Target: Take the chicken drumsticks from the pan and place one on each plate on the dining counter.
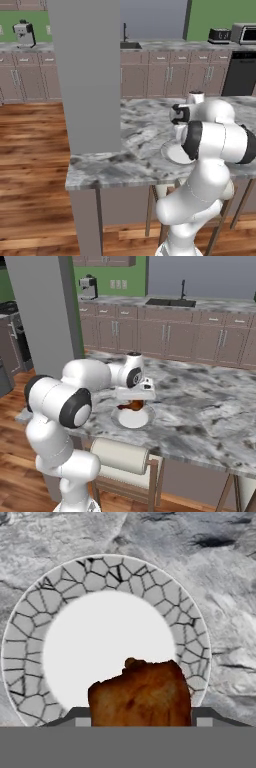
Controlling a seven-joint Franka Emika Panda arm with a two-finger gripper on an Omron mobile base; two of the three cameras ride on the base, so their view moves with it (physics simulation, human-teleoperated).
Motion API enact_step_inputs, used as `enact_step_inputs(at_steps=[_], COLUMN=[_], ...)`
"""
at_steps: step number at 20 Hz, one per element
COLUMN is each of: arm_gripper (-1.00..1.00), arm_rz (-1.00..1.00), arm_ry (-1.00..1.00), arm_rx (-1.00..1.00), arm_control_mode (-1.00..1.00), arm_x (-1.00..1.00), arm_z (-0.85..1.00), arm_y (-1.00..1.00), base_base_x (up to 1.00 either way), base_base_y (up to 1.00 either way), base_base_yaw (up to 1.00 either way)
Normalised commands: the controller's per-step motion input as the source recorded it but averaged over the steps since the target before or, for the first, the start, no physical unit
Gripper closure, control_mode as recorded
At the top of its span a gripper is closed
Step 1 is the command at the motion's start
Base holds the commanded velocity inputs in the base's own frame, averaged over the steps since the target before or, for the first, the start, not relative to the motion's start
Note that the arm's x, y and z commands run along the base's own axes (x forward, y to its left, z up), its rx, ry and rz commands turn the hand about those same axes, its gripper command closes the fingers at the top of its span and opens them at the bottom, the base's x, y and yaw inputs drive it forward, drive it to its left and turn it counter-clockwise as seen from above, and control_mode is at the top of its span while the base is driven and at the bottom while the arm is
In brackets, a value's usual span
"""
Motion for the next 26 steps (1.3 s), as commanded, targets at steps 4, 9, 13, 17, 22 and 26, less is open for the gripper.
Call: enact_step_inputs(at_steps=[4, 9, 13, 17, 22, 26], arm_gripper=[1.0, 1.0, 1.0, 1.0, 1.0, 1.0], arm_rz=[-0.07, -0.01, 0.0, 0.0, 0.0, 0.0], arm_ry=[0.01, 0.0, 0.01, 0.02, 0.03, 0.01], arm_rx=[0.0, 0.0, 0.0, 0.0, 0.0, 0.01], arm_control_mode=[-1.0, -1.0, -1.0, -1.0, -1.0, -1.0], arm_x=[0.37, 0.06, 0.05, 0.04, -0.04, 0.0], arm_z=[-0.39, -0.35, -0.38, -0.32, -0.18, -0.12], arm_y=[0.09, 0.07, 0.0, 0.0, 0.0, 0.0], base_base_x=[0.0, 0.0, 0.0, 0.0, 0.0, 0.0], base_base_y=[0.0, 0.0, 0.0, 0.0, 0.0, 0.0], base_base_yaw=[0.0, 0.0, 0.0, 0.0, 0.0, 0.0])
